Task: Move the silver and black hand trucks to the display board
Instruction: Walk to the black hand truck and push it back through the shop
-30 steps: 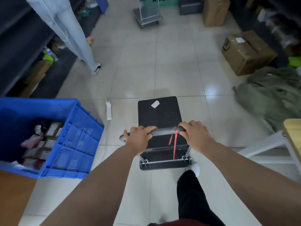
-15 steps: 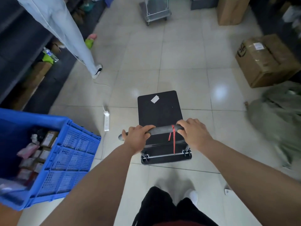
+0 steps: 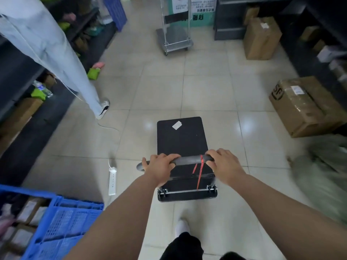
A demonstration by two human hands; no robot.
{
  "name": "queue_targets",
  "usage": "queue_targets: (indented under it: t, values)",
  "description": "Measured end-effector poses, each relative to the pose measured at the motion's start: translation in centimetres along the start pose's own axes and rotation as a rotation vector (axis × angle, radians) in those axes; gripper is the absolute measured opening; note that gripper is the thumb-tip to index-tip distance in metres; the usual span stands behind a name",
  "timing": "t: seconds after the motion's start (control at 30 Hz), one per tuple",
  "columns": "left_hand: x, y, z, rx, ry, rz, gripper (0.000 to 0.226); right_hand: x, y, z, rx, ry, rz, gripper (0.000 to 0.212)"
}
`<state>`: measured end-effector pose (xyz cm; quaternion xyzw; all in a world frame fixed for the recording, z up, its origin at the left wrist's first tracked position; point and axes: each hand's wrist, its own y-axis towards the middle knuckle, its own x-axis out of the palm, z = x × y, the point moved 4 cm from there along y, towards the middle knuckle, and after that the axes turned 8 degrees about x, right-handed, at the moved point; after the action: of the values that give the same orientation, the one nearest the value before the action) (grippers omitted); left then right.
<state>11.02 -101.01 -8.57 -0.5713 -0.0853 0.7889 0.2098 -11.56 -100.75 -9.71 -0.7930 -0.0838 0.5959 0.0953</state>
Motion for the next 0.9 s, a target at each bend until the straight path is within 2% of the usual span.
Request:
queue_targets:
  t: [0.13,0.33,0.53,0.8,0.9]
  values:
    - [-3.5,6.9,-0.4,0.008,0.020,-0.041,0.038,-2.1,7.0,-0.4,0.026,-0.010,-0.058,0.025]
    - [-7.0,17.0,0.4,0.036,0.049,0.000,0.038,-4.9,17.3,1.6,0.011,-0.034,0.007,0.025]
    - [-11.5,27.5,0.6,-0.013,0.047,0.026,0.039,-8.0,29.2,2.4,-0.060,-0.051,0.062,0.026]
    - [-16.6,40.3,2.0,-0.093,0.021,0.016,0.038,-13.2,43.4,4.2,-0.139,-0.042,-0.021,0.024]
    - [-17.9,44.5,2.5,-0.099,0.003,0.028,0.039,-14.5,47.7,5.1,-0.140,-0.034,0.009,0.024]
